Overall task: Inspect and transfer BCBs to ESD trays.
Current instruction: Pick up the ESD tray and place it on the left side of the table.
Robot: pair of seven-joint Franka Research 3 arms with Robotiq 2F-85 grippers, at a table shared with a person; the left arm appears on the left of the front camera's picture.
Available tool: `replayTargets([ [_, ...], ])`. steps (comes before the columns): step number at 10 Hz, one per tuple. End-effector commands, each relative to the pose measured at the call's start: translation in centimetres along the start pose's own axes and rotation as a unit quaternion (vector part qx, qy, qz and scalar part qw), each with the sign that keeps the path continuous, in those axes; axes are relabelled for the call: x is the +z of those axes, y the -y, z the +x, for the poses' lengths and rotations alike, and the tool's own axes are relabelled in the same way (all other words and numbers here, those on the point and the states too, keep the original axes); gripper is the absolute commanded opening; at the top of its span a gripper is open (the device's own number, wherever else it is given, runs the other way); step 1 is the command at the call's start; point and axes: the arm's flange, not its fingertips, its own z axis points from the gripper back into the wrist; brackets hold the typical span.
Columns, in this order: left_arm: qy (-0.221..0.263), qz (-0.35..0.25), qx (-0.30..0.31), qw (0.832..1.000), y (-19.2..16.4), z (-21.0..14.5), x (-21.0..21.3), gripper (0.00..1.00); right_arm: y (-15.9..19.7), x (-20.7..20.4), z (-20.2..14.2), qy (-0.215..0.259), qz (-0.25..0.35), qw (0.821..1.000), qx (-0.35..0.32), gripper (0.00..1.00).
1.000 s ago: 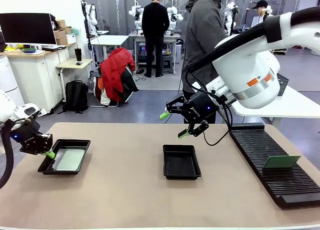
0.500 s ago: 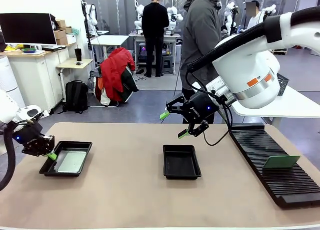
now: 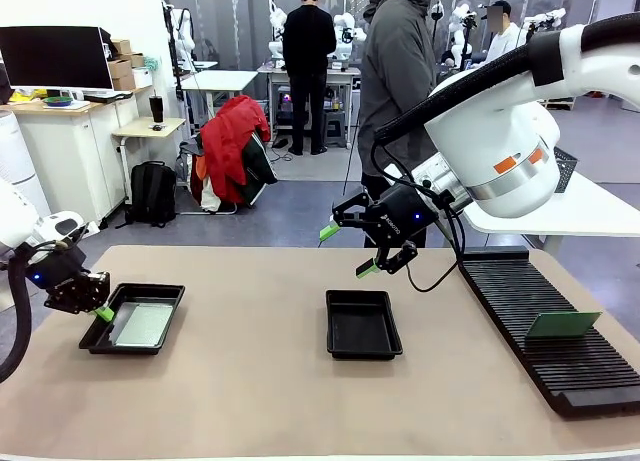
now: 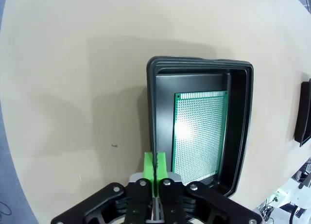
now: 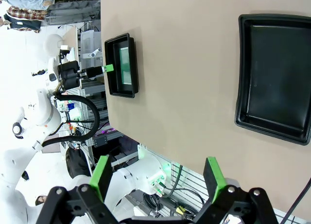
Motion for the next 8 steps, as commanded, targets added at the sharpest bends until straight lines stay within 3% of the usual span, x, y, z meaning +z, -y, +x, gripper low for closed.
replayTargets([
  [1, 0.000, 0.000, 0.000, 1.000, 0.0, 0.0, 0.0, 0.03, 0.0, 0.0, 0.0, 0.000, -0.002, 1.000, -0.002, 1.00],
  [2, -0.010, 0.010, 0.000, 1.000, 0.0, -0.1, 0.3, 0.16, 0.0, 0.0, 0.0, 0.000, -0.002, 1.000, -0.002, 1.00],
  [3, -0.016, 0.028, -0.013, 0.999, 0.4, -0.3, 0.5, 0.56, 0.0, 0.0, 0.0, 0.000, -0.002, 1.000, -0.002, 1.00],
  [4, -0.021, 0.043, -0.015, 0.999, 0.7, -0.5, 0.8, 0.70, 0.0, 0.0, 0.0, 0.000, -0.002, 1.000, -0.002, 1.00],
  [5, -0.027, 0.048, -0.013, 0.998, 0.9, -0.7, 1.1, 1.00, 0.0, 0.0, 0.0, 0.000, -0.002, 1.000, -0.002, 1.00],
  [7, -0.033, 0.065, -0.008, 0.997, 1.3, -1.0, 2.3, 1.00, 0.0, 0.0, 0.0, 0.000, -0.002, 1.000, -0.002, 1.00],
  [8, -0.033, 0.075, -0.008, 0.997, 1.7, -1.3, 3.1, 0.93, 0.0, 0.0, 0.0, 0.000, -0.002, 1.000, -0.002, 1.00],
])
